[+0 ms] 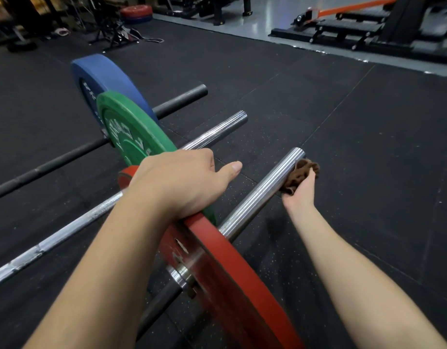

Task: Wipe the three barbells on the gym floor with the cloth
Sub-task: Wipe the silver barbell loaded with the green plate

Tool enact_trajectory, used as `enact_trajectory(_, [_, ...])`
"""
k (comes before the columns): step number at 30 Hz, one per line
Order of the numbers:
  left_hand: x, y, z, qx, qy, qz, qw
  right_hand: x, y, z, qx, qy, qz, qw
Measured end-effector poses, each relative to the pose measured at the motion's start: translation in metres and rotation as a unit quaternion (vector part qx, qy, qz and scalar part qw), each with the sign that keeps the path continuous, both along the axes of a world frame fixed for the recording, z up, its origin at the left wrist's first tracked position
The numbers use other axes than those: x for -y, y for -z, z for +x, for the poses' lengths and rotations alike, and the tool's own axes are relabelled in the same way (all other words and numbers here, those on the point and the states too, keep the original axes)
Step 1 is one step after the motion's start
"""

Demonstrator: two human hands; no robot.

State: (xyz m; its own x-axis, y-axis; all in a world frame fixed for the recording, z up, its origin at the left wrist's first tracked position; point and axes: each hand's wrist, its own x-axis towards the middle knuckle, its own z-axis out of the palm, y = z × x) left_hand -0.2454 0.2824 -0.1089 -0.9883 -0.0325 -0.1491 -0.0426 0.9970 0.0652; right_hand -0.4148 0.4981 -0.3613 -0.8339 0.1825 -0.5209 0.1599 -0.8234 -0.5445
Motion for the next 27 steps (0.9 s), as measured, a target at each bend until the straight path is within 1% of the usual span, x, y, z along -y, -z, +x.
enact_trajectory(7, [0.002,-0.002,-0.002,0.0,-0.02,0.008,1.0,0.028,0.019,0.051,0.021,-0.051,-0.02,0.998])
enact_trajectory(10, [0.001,-0.001,0.0,-0.003,-0.016,0.005,1.0,0.024,0.01,0.041,0.016,-0.033,-0.007,0.999])
enact_trajectory(12, [0.0,0.0,0.0,-0.007,-0.016,0.002,1.0,0.018,0.001,0.026,0.008,-0.014,-0.014,1.0])
enact_trajectory(15, [-0.002,0.0,0.0,-0.005,-0.018,0.004,1.0,0.018,0.004,0.02,0.009,-0.009,-0.039,0.999])
enact_trajectory(19, [-0.001,0.0,0.0,-0.005,-0.019,0.01,1.0,0.038,0.013,0.053,0.025,-0.055,-0.049,0.997])
enact_trajectory(23, [0.0,0.0,-0.002,-0.006,-0.028,0.012,1.0,0.058,0.025,0.086,0.066,-0.08,-0.051,0.993])
enact_trajectory(24, [0.001,0.0,-0.002,-0.006,-0.029,0.013,0.999,0.06,0.028,0.092,0.066,-0.087,-0.044,0.993])
enact_trajectory(27, [0.002,-0.001,-0.001,-0.009,-0.027,0.018,0.999,0.053,0.028,0.089,0.023,-0.096,-0.044,0.994])
